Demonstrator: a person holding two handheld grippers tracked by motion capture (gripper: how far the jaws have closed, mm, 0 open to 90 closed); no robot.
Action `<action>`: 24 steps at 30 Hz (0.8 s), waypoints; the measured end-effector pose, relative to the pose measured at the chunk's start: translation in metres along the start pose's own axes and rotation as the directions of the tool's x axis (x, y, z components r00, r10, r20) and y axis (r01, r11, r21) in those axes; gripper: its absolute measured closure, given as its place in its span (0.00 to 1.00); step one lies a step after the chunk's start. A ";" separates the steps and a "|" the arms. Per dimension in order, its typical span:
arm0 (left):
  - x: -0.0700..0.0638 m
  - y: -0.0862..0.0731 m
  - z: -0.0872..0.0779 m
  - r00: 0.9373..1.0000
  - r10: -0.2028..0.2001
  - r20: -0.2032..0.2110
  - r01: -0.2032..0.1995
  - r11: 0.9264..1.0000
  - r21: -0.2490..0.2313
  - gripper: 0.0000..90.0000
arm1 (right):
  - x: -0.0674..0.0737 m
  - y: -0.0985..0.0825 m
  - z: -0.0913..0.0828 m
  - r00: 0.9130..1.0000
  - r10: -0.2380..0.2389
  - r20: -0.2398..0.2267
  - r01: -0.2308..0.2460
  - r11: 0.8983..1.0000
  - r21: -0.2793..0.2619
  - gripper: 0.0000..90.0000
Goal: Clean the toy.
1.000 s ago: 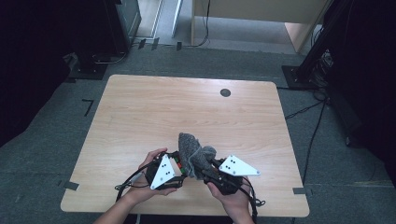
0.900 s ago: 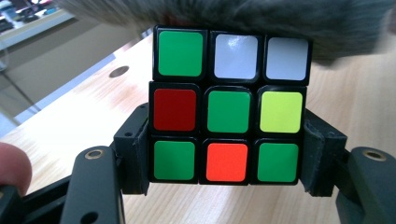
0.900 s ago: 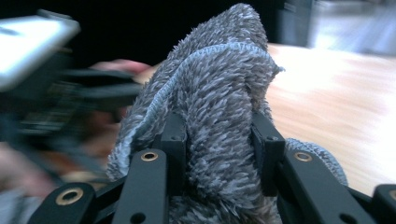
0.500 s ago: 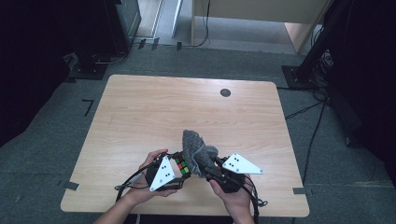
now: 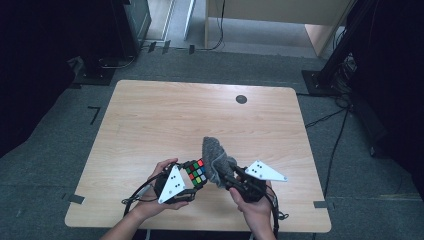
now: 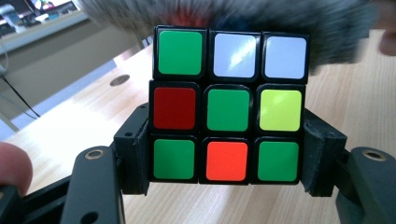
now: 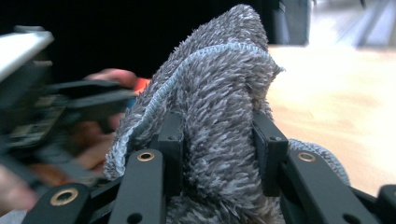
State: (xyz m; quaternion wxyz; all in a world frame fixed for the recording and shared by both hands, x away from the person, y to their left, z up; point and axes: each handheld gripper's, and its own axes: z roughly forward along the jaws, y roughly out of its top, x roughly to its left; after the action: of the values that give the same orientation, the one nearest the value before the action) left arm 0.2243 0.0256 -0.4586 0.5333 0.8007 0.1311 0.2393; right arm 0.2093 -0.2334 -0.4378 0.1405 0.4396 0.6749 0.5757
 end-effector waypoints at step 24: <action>0.003 -0.008 0.005 1.000 -0.005 -0.001 0.005 1.000 0.020 0.38 | 0.010 0.002 -0.002 0.996 -0.015 -0.091 0.011 0.999 -0.039 0.70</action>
State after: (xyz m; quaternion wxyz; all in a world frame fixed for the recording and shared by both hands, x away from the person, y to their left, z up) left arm 0.2297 0.0266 -0.4668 0.5259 0.8055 0.1358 0.2369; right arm 0.2034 -0.2277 -0.4318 0.1218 0.4058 0.6723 0.6071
